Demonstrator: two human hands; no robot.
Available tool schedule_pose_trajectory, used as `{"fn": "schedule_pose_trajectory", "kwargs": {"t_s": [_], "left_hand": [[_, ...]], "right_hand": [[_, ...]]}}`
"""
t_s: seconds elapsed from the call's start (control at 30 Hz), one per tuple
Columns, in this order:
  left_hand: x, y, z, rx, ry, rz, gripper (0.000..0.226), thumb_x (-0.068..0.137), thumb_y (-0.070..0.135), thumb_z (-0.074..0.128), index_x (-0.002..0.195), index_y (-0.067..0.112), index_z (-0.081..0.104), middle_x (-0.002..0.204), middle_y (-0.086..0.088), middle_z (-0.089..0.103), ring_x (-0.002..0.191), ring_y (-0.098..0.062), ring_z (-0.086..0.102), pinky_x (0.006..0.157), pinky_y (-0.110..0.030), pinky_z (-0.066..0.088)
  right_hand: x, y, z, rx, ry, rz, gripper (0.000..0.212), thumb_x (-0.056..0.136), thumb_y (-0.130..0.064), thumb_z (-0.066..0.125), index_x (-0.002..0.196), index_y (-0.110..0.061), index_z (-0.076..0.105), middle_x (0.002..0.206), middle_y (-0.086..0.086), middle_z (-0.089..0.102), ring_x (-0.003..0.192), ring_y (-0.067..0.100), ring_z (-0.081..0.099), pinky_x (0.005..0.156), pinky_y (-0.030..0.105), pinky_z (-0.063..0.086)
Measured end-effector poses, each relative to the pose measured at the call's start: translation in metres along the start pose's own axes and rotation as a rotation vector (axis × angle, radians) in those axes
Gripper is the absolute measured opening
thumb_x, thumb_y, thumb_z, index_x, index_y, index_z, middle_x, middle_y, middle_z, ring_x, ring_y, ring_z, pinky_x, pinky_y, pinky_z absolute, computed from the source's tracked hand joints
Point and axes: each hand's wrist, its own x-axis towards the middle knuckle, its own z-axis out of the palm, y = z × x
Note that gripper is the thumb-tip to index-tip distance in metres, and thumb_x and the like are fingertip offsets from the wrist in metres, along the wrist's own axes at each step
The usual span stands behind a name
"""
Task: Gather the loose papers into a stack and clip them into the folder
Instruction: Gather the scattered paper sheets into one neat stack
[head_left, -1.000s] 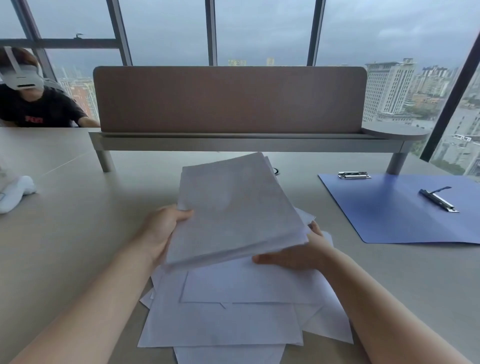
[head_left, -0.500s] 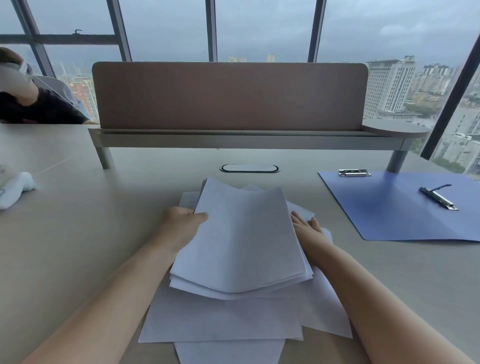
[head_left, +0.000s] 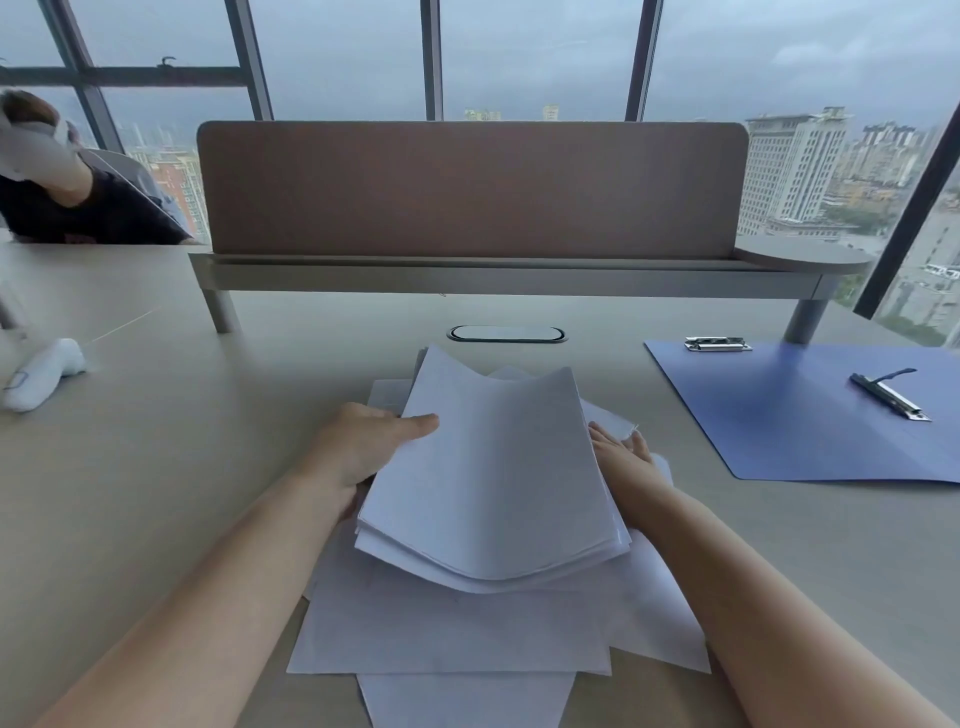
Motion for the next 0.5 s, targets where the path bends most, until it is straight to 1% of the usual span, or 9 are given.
{"fn": "schedule_pose_trajectory", "kwargs": {"t_s": [0.07, 0.1, 0.13, 0.2, 0.23, 0.3, 0.37, 0.43, 0.5], "left_hand": [[0.001, -0.002, 0.001, 0.069, 0.017, 0.018, 0.028, 0.077, 0.022, 0.082, 0.091, -0.002, 0.076, 0.088, -0.015, 0.078, 0.083, -0.034, 0.075, 0.084, -0.051, 0.058], [0.003, -0.003, 0.002, 0.092, 0.025, 0.026, 0.025, 0.078, 0.019, 0.080, 0.091, -0.002, 0.075, 0.089, -0.016, 0.078, 0.082, -0.033, 0.075, 0.084, -0.048, 0.059], [0.004, -0.004, 0.002, 0.111, 0.035, 0.031, 0.023, 0.079, 0.017, 0.079, 0.090, -0.004, 0.075, 0.089, -0.017, 0.077, 0.079, -0.032, 0.074, 0.082, -0.046, 0.060], [0.006, -0.006, 0.001, 0.146, 0.051, 0.031, 0.027, 0.078, 0.015, 0.077, 0.091, -0.008, 0.072, 0.090, -0.021, 0.076, 0.072, -0.030, 0.072, 0.077, -0.045, 0.059], [0.008, -0.007, 0.000, 0.158, 0.060, 0.029, 0.033, 0.076, 0.018, 0.077, 0.092, -0.010, 0.070, 0.092, -0.022, 0.075, 0.073, -0.031, 0.072, 0.078, -0.047, 0.059], [0.013, -0.009, -0.003, 0.158, 0.084, 0.027, 0.037, 0.073, 0.022, 0.075, 0.091, -0.010, 0.069, 0.092, -0.020, 0.076, 0.079, -0.033, 0.074, 0.081, -0.048, 0.058], [0.019, -0.011, -0.006, 0.137, 0.106, 0.024, 0.027, 0.074, 0.023, 0.075, 0.080, -0.003, 0.069, 0.086, -0.014, 0.075, 0.075, -0.030, 0.072, 0.078, -0.043, 0.058], [0.023, -0.012, -0.006, 0.103, 0.136, 0.022, 0.017, 0.081, 0.017, 0.072, 0.071, 0.004, 0.066, 0.079, -0.011, 0.071, 0.069, -0.026, 0.067, 0.068, -0.033, 0.054], [0.029, -0.015, -0.006, 0.070, 0.163, 0.022, 0.015, 0.086, 0.012, 0.068, 0.072, 0.007, 0.064, 0.078, -0.010, 0.067, 0.067, -0.025, 0.064, 0.062, -0.027, 0.048]], "right_hand": [[-0.002, 0.000, 0.000, 0.012, 0.011, -0.002, 0.065, 0.101, -0.040, 0.043, 0.158, -0.032, 0.013, 0.167, -0.010, 0.009, 0.155, 0.017, 0.004, 0.122, 0.054, -0.006], [-0.004, 0.000, 0.000, 0.013, 0.031, -0.001, 0.064, 0.100, -0.037, 0.047, 0.157, -0.032, 0.019, 0.165, -0.009, 0.017, 0.154, 0.018, 0.011, 0.122, 0.053, 0.001], [-0.003, -0.001, 0.000, 0.021, 0.067, 0.008, 0.060, 0.098, -0.031, 0.051, 0.154, -0.030, 0.029, 0.161, -0.007, 0.030, 0.150, 0.020, 0.024, 0.120, 0.049, 0.014], [0.000, -0.003, -0.001, 0.144, 0.197, 0.055, 0.040, 0.092, -0.017, 0.053, 0.131, -0.022, 0.056, 0.136, 0.000, 0.058, 0.123, 0.026, 0.053, 0.093, 0.036, 0.040], [0.000, -0.005, -0.002, 0.259, 0.268, 0.092, 0.034, 0.088, -0.014, 0.054, 0.120, -0.019, 0.063, 0.123, 0.003, 0.065, 0.108, 0.028, 0.060, 0.080, 0.033, 0.042], [-0.001, -0.008, -0.009, 0.506, 0.363, 0.167, 0.041, 0.082, -0.013, 0.061, 0.121, -0.022, 0.067, 0.116, 0.003, 0.069, 0.095, 0.028, 0.063, 0.069, 0.029, 0.044], [-0.002, -0.007, -0.014, 0.741, 0.407, 0.233, 0.054, 0.078, -0.015, 0.071, 0.131, -0.022, 0.062, 0.113, 0.000, 0.067, 0.090, 0.023, 0.065, 0.067, 0.026, 0.046], [-0.004, -0.007, -0.017, 0.949, 0.429, 0.268, 0.057, 0.075, -0.020, 0.080, 0.129, -0.020, 0.063, 0.093, -0.009, 0.061, 0.079, 0.014, 0.063, 0.070, 0.029, 0.051], [-0.005, -0.008, -0.020, 1.076, 0.428, 0.273, 0.059, 0.072, -0.020, 0.084, 0.128, -0.018, 0.064, 0.094, -0.008, 0.063, 0.080, 0.013, 0.063, 0.079, 0.033, 0.054]]}}
